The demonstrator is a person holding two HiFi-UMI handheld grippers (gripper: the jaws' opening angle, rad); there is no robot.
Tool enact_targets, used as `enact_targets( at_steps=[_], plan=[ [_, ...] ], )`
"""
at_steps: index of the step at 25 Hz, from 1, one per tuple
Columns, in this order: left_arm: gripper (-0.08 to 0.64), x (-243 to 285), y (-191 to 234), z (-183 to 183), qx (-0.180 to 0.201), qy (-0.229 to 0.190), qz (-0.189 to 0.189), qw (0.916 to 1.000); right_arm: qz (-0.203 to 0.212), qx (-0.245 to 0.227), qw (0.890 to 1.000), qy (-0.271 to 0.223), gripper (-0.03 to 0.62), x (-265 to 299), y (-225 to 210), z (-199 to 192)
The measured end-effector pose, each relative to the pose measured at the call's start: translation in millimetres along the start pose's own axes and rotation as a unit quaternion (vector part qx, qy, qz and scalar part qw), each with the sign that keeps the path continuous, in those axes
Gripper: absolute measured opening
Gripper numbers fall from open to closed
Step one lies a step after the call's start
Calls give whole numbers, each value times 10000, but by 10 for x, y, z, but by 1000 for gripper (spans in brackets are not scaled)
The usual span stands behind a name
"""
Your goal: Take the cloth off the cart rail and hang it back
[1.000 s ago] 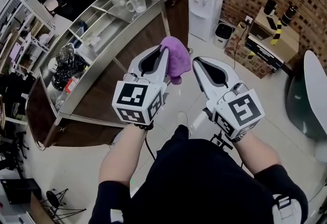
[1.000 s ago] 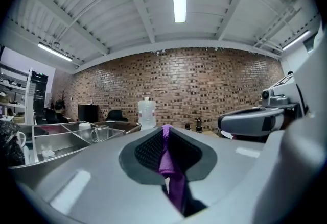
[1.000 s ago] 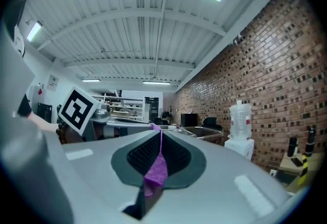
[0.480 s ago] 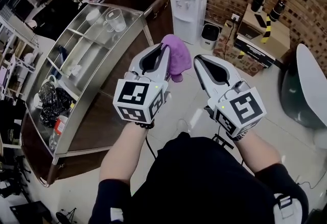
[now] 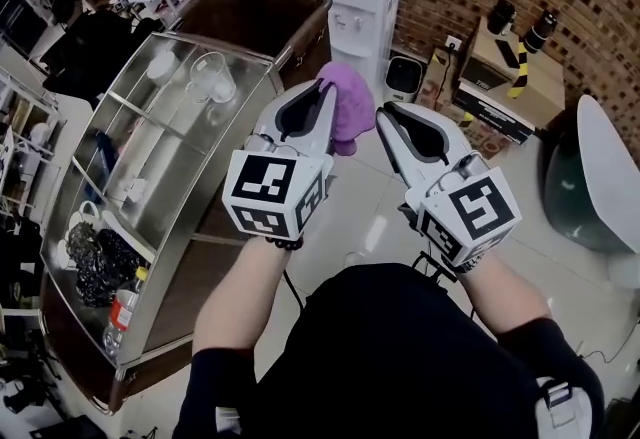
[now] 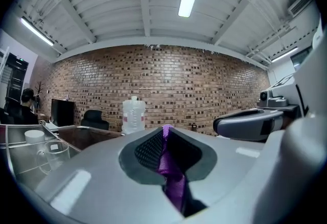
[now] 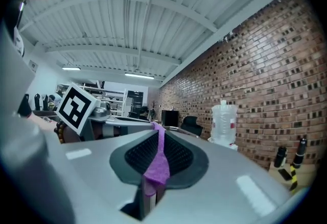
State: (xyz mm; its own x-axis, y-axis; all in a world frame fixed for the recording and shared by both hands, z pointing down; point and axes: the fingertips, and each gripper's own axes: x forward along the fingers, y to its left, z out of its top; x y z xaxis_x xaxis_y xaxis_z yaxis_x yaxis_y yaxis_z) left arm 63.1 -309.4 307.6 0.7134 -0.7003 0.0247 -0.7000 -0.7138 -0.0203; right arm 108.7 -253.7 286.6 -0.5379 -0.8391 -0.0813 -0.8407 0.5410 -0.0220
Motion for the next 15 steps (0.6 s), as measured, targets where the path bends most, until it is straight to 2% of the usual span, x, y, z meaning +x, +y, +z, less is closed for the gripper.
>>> enact_targets(
  at_steps=[7, 15],
  plan=[
    [34, 303, 311, 32, -64, -75, -3, 10000, 35, -48, 9999, 137, 54, 418, -220, -90],
    [33, 693, 505, -118, -56, 13, 69, 10000, 92, 69, 9998, 149, 63, 662, -576, -291]
  ],
)
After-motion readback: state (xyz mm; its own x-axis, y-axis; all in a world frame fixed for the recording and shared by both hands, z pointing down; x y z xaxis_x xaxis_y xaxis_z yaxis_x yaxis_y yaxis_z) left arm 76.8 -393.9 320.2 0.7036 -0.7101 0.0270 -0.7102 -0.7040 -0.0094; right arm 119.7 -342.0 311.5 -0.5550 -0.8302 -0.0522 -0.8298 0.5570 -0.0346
